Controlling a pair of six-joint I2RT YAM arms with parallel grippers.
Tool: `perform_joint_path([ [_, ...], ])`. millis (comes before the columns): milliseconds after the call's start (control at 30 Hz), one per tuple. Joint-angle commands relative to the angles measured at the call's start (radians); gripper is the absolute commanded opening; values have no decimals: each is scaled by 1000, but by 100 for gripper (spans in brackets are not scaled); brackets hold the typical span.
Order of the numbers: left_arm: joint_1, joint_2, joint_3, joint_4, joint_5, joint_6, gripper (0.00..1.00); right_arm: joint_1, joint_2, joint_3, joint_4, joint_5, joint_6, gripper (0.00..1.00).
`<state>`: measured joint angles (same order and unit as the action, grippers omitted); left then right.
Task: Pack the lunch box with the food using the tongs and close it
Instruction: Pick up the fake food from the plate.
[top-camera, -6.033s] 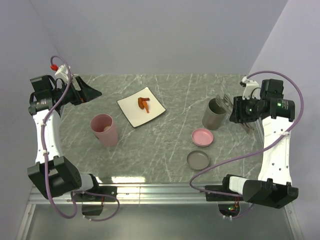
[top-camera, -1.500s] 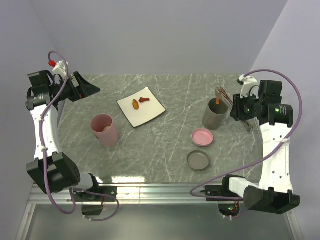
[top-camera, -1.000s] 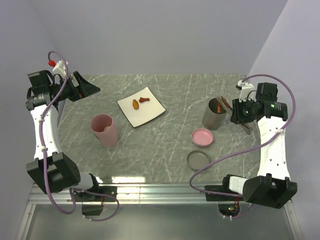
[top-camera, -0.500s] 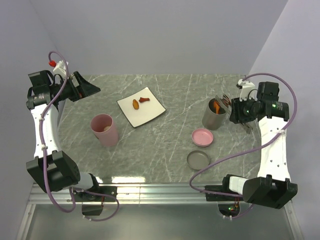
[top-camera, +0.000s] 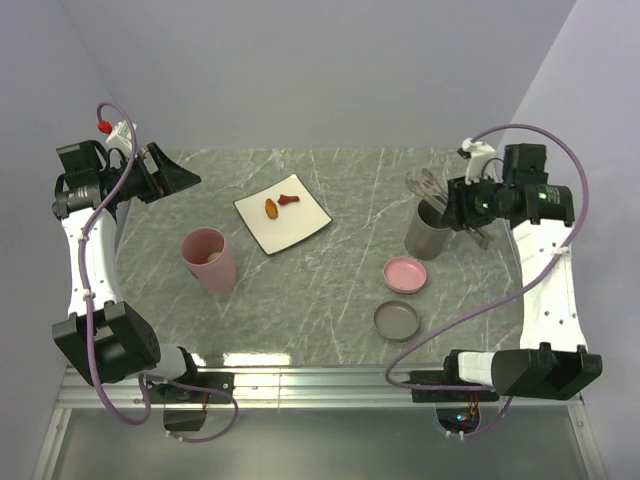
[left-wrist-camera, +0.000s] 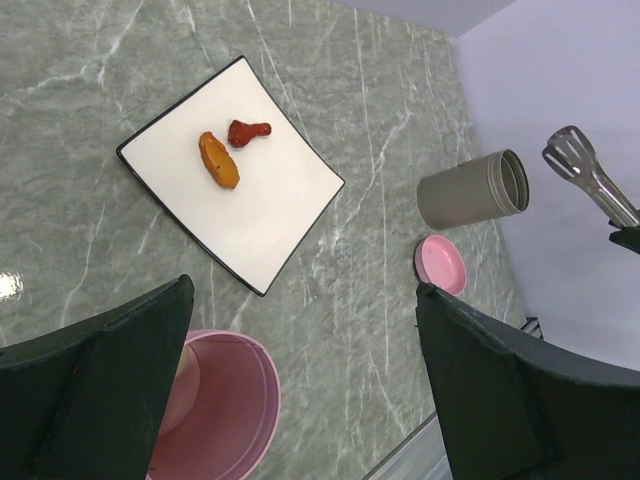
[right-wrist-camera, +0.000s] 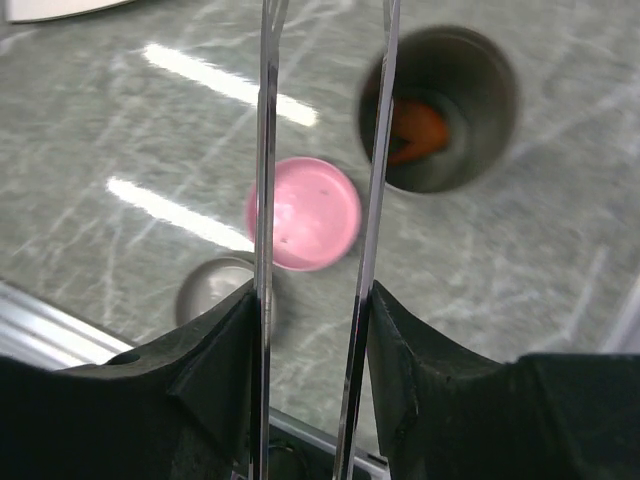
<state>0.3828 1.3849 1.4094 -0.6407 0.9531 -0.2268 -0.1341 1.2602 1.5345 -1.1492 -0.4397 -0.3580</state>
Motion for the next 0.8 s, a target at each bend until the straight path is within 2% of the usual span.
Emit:
perform_joint_path([
  [0, 2, -6, 45, 16, 10, 3, 99, 94, 34, 39, 65, -28, 76, 50],
  [33, 2, -6, 40, 19, 9, 1, 99, 161, 44, 39, 81, -22, 106, 50],
  [167, 1, 0, 39, 19, 9, 0, 100, 306, 111, 56, 181, 9, 163, 50],
  [467, 2, 16, 59, -27, -28, 52, 99, 588, 425, 246, 246, 48, 225, 48],
  [767, 2, 35, 48, -28, -43, 73, 99, 732, 701, 467, 249, 95, 254, 47],
])
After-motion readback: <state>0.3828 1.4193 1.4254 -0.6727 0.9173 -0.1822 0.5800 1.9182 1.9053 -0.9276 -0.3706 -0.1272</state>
